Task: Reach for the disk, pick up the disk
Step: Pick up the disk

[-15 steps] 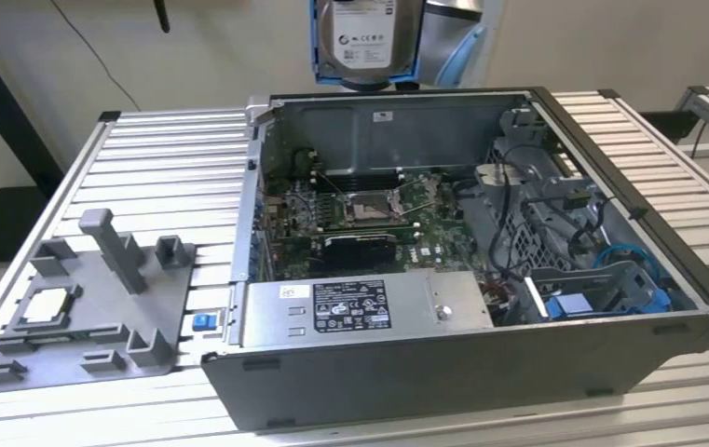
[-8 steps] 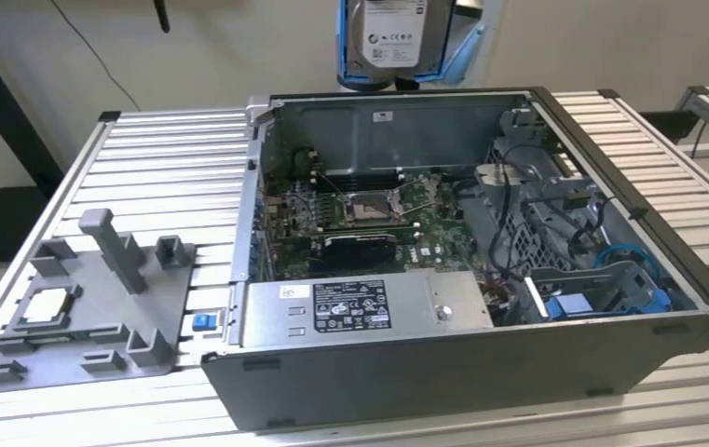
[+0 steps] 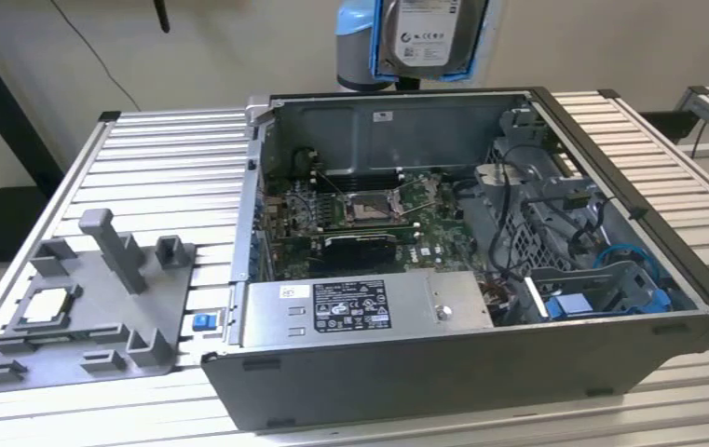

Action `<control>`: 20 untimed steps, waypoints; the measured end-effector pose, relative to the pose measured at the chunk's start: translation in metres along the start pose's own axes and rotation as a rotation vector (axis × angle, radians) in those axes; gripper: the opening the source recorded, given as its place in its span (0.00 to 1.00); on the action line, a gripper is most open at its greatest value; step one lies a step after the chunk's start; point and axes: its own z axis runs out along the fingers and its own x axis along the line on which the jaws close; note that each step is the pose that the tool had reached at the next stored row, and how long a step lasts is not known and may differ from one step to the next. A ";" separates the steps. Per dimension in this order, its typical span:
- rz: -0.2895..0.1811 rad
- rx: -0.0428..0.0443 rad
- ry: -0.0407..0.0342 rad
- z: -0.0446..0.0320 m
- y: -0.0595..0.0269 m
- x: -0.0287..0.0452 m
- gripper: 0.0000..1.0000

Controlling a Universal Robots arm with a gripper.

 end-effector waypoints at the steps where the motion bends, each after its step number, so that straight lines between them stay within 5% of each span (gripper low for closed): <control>1: 0.000 -0.0006 -0.0001 0.0000 -0.0032 0.0000 0.00; 20: 0.000 -0.0108 0.0000 -0.0006 -0.0651 0.0002 0.00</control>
